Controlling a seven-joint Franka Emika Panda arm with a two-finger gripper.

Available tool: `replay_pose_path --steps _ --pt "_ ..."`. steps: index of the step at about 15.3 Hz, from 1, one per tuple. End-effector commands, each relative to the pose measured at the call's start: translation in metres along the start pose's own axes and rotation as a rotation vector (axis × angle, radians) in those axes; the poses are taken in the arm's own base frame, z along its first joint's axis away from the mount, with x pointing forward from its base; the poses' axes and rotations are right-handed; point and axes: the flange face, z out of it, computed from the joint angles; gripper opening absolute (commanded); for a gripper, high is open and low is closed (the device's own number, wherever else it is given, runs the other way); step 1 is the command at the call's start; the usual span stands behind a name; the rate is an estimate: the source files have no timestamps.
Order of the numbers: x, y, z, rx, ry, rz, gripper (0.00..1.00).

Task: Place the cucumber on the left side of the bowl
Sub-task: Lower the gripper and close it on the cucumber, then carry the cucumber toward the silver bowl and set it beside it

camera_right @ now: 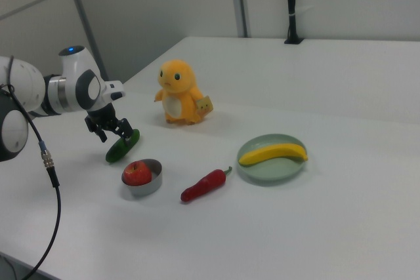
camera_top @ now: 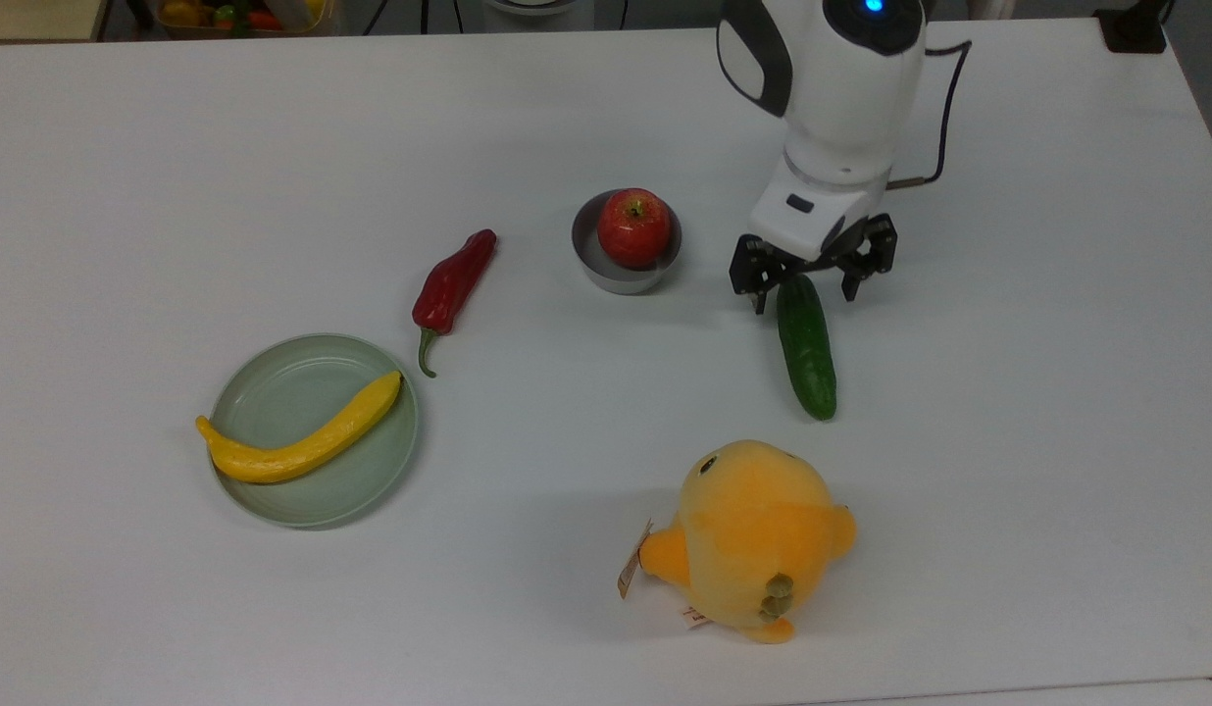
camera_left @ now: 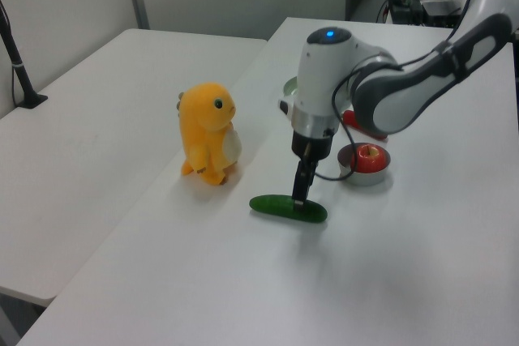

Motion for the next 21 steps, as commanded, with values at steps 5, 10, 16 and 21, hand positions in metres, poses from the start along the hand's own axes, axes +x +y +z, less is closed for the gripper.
replay_pose_path --steps 5,10,16,21 --pt "0.006 -0.014 0.032 -0.032 0.047 -0.022 0.89" --pt "0.007 -0.011 0.024 -0.038 0.054 -0.030 0.30" --pt "-0.009 0.006 -0.007 -0.063 0.002 0.003 0.24" --pt "-0.034 0.032 -0.025 -0.165 -0.169 0.044 0.24"
